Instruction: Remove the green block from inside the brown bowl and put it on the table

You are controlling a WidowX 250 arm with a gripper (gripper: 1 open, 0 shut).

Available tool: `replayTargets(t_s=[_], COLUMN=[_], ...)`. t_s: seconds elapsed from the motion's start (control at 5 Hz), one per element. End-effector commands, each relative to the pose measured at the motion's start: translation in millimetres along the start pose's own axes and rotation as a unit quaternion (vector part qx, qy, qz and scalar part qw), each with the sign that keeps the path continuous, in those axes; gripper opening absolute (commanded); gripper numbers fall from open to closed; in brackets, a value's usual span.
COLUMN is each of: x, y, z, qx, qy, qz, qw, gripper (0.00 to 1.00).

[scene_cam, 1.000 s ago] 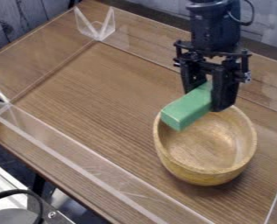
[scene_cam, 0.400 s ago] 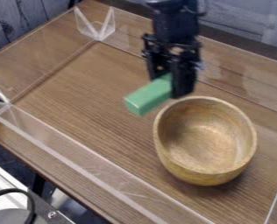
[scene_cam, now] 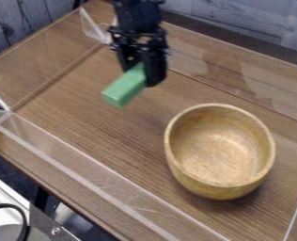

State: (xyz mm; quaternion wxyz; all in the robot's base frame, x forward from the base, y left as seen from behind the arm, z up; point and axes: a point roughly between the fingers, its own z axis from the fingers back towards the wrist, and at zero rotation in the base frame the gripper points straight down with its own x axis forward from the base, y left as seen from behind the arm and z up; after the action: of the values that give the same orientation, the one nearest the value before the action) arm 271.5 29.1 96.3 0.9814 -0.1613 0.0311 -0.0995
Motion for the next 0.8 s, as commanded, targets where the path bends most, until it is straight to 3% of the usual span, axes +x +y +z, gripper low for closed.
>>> replayTargets(t_s=[0.0,0.2,0.6], x=[32.5,55.2,41.3], y=[-21.0,-41.7,-9.2], z=[6.0,-6.8,-4.8], qx=[-0.005,-0.019,-0.009], qy=[-0.039,-0.048,-0.045], qz=[-0.004,-0.005,0.006], qw=[0.9992,0.9987,0.9989], gripper=[0.00,0.00,0.00])
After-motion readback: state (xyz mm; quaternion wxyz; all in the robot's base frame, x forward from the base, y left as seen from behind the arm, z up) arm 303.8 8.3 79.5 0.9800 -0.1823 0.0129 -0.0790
